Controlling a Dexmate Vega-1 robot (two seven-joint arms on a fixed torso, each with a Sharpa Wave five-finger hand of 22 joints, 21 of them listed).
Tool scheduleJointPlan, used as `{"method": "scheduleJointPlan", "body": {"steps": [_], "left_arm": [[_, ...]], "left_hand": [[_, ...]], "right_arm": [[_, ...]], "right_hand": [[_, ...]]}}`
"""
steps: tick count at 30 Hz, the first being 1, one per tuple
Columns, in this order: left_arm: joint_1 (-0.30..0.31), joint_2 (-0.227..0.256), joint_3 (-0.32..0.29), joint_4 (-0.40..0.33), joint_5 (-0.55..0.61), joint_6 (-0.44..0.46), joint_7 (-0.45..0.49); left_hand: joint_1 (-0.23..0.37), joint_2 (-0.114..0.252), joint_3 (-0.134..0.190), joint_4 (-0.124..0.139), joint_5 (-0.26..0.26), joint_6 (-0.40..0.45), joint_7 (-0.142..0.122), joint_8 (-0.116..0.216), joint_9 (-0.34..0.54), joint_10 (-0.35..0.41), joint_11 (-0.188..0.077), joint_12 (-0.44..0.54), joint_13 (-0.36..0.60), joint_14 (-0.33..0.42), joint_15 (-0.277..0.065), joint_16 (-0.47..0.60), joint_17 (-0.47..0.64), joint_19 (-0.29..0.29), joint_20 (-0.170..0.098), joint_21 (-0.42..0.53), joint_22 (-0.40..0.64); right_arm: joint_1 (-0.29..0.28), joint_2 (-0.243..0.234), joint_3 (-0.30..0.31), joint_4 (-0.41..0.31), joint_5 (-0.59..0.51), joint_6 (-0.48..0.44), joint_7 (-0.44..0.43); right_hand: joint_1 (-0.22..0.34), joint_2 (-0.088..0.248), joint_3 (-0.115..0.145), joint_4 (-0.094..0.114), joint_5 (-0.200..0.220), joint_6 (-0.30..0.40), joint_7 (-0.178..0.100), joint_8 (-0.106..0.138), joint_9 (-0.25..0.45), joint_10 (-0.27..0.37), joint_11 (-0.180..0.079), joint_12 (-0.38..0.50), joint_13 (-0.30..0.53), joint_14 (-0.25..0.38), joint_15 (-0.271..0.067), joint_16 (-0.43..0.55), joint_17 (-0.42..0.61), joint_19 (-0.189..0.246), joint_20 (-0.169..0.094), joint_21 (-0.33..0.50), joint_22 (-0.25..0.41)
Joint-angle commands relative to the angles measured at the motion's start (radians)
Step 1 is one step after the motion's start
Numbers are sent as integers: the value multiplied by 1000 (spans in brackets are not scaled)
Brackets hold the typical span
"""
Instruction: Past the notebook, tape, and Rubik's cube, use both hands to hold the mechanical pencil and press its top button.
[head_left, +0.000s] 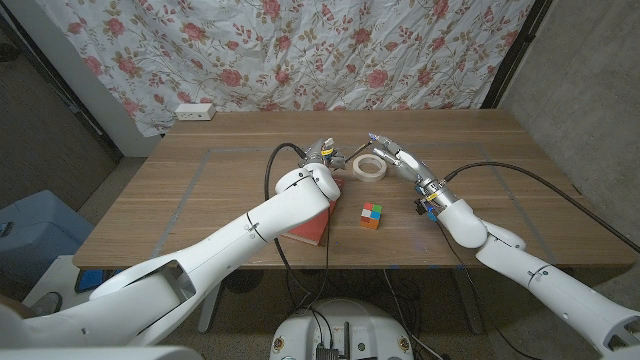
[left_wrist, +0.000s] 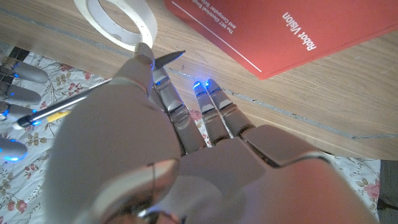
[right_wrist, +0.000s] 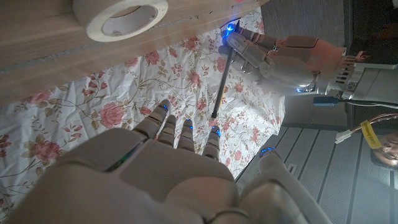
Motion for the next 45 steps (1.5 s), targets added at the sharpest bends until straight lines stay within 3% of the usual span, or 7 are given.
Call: {"method": "scheduleJointPlan", "body": {"steps": [1, 45], "left_arm": [[6, 10, -2, -9, 0, -6, -1], [30, -9, -18, -3, 11, -30, 21]], "left_hand": [[4, 8, -4, 3, 5, 1, -2, 5, 6, 28, -27, 5, 2, 10, -165, 1, 1, 9, -43, 5, 2], [4, 9, -10, 4, 5, 0, 1, 5, 6, 29, -27, 5, 2, 9, -164, 1, 1, 8, -40, 4, 2]], "right_arm": [[-6, 3, 20, -2, 23, 1, -7], [-40, -2, 30, -20, 1, -15, -36]], "right_hand": [[5, 21, 0, 3, 5, 7, -4, 4, 5, -3, 0, 8, 1, -4, 1, 7, 3, 6, 6, 4, 4], [3, 26, 0, 6, 6, 3, -4, 0, 4, 2, -14, 10, 1, -9, -3, 10, 3, -1, 2, 3, 5]]}}
